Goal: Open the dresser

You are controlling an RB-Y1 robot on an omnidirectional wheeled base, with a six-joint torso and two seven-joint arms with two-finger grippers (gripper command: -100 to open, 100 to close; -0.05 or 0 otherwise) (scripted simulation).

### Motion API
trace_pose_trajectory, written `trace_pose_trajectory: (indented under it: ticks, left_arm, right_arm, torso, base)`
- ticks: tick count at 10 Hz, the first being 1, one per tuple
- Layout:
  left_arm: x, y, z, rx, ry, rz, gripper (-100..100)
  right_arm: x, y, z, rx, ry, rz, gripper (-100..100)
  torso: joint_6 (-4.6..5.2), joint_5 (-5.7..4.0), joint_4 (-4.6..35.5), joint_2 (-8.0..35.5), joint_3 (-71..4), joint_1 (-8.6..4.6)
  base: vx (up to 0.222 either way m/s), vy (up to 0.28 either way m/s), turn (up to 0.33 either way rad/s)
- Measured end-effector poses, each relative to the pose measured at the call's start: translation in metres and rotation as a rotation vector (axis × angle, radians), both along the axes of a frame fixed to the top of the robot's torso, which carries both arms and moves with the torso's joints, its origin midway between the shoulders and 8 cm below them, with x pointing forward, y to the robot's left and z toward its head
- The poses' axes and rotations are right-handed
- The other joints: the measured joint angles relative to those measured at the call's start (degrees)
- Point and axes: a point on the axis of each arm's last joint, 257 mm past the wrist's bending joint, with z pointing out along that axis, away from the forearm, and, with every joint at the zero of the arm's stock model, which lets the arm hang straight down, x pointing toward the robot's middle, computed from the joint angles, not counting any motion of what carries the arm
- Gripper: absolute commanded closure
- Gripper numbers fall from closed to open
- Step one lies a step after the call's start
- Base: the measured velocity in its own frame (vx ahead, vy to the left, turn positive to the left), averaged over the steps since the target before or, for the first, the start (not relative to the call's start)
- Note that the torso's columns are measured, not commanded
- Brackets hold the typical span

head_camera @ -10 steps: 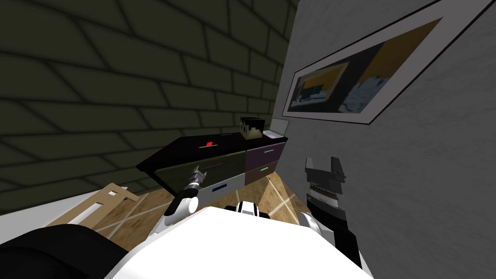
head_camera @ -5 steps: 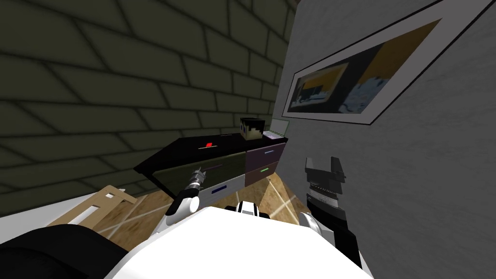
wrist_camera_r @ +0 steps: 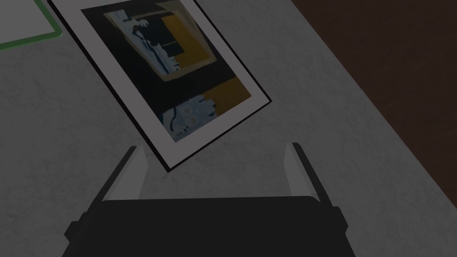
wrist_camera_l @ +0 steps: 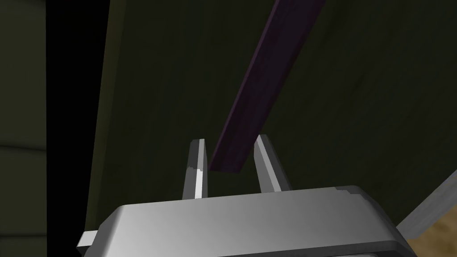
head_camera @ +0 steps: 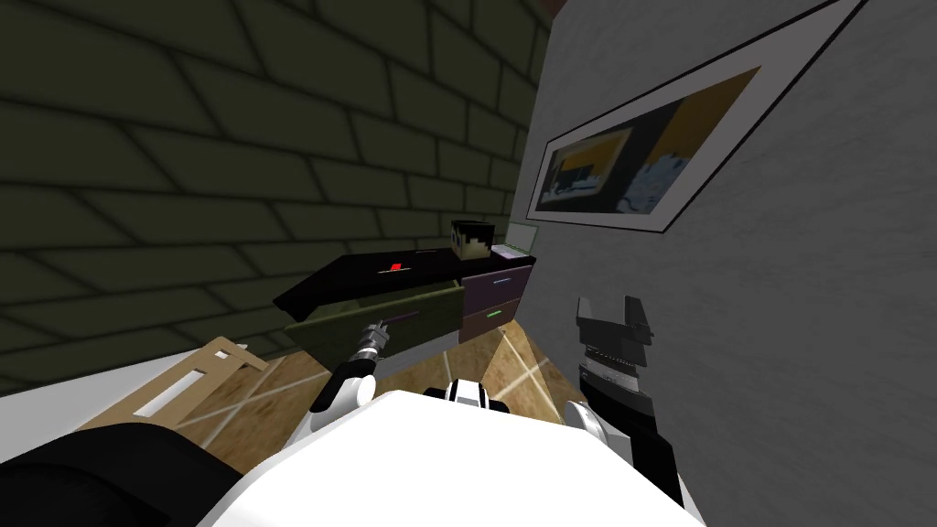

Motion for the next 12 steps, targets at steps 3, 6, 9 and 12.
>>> trace_pose_trajectory:
  ticks: [3, 6, 9, 12]
  left_arm:
    - [-0.002, -0.003, 0.003, 0.001, -0.004, -0.001, 100]
    - [-0.007, -0.006, 0.0, -0.002, -0.003, -0.003, -100]
    - [-0.015, -0.002, 0.012, -0.006, -0.003, 0.001, -100]
    - [-0.026, 0.001, 0.024, -0.009, 0.001, 0.004, -100]
  right_arm:
    - [0.0, 0.0, 0.0, 0.0, 0.0, 0.0, 0]
    - [0.0, 0.0, 0.0, 0.0, 0.0, 0.0, 0]
    - [0.0, 0.0, 0.0, 0.0, 0.0, 0.0, 0]
    - [0.0, 0.0, 0.0, 0.0, 0.0, 0.0, 0]
  torso:
    - [0.05, 0.06, 0.0, 0.3, 0.2, -0.23]
    - [0.03, 0.02, 0.0, 0.0, 0.0, -0.02]
    - [0.2, 0.44, -0.4, -0.4, -0.2, 0.21]
    - [0.22, 0.36, -0.3, -0.1, 0.0, 0.07]
  base:
    - [-0.157, -0.097, 0.016]
    - [-0.076, -0.048, -0.007]
    - [0.027, -0.007, -0.003]
    - [0.039, -0.007, -0.005]
